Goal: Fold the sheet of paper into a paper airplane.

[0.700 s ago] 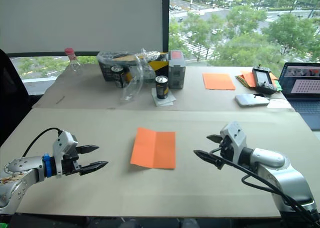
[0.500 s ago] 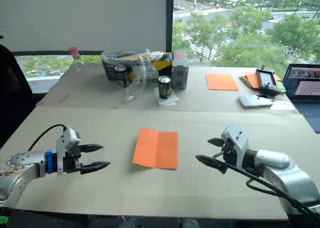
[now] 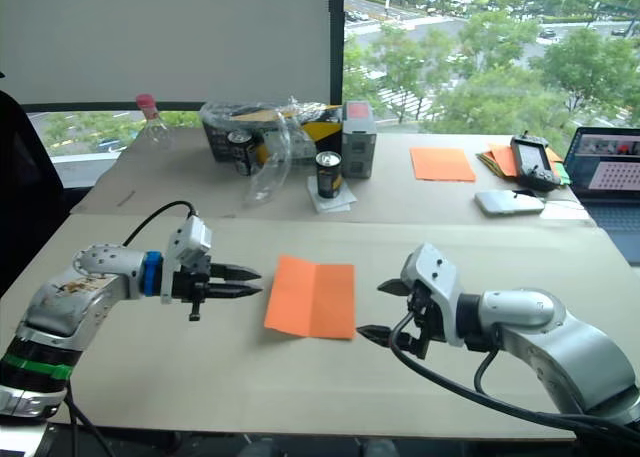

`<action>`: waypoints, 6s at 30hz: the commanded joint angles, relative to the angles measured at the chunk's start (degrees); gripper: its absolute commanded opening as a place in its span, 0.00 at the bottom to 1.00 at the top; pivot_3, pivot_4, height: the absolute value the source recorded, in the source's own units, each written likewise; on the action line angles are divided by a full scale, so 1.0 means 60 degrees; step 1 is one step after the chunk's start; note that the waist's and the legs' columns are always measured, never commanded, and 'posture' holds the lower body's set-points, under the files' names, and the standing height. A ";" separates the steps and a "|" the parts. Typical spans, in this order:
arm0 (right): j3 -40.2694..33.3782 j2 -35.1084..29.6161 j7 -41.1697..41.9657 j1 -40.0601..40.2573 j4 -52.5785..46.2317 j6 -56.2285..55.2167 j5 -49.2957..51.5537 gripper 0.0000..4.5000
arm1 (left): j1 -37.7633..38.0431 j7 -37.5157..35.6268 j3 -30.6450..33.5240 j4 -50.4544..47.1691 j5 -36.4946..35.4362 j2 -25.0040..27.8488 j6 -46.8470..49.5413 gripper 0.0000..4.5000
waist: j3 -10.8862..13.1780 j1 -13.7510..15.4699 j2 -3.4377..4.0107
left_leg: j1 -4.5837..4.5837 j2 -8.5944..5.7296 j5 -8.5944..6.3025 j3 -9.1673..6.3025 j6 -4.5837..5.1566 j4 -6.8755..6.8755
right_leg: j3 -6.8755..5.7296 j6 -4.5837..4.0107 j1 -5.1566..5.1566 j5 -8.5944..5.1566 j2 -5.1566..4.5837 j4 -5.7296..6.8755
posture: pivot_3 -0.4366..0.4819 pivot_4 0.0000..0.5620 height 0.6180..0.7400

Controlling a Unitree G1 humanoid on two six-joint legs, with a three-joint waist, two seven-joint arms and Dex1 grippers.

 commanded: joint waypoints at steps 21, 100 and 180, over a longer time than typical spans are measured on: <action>0.1339 0.0751 -0.1441 -0.0761 0.1519 -0.0344 -0.1940 1.00 | -0.0274 0.0851 -0.1855 0.3470 0.3312 -0.2109 -0.2465 0.01 | -0.0009 -0.0008 0.0004 | 0.0011 -0.0002 0.0001 -0.0002 0.0002 0.0012 | 0.0005 0.0004 0.0012 0.0003 0.0003 0.0010 | 0.48 0.27 0.79; 0.3936 0.6084 0.0116 -0.3713 0.8008 -0.3132 -0.5099 0.01 | 0.0155 0.1440 -0.0752 0.2573 0.2580 -0.2156 -0.1115 0.00 | -0.0028 -0.0357 0.0034 | 0.0057 0.0000 0.0008 -0.0023 -0.0010 -0.0015 | 0.0013 0.0000 -0.0013 -0.0003 0.0017 0.0100 | 0.48 0.27 0.79; 0.3574 0.6173 0.2710 -0.3518 1.2056 -0.9882 -0.6788 0.01 | 0.1205 0.1664 -0.1356 0.1455 0.2997 -0.1933 -0.0876 0.00 | -0.0037 -0.0329 0.0046 | 0.0191 0.0003 0.0006 -0.0020 -0.0009 -0.0052 | 0.0019 0.0003 0.0121 -0.0026 0.0017 0.0066 | 0.48 0.27 0.79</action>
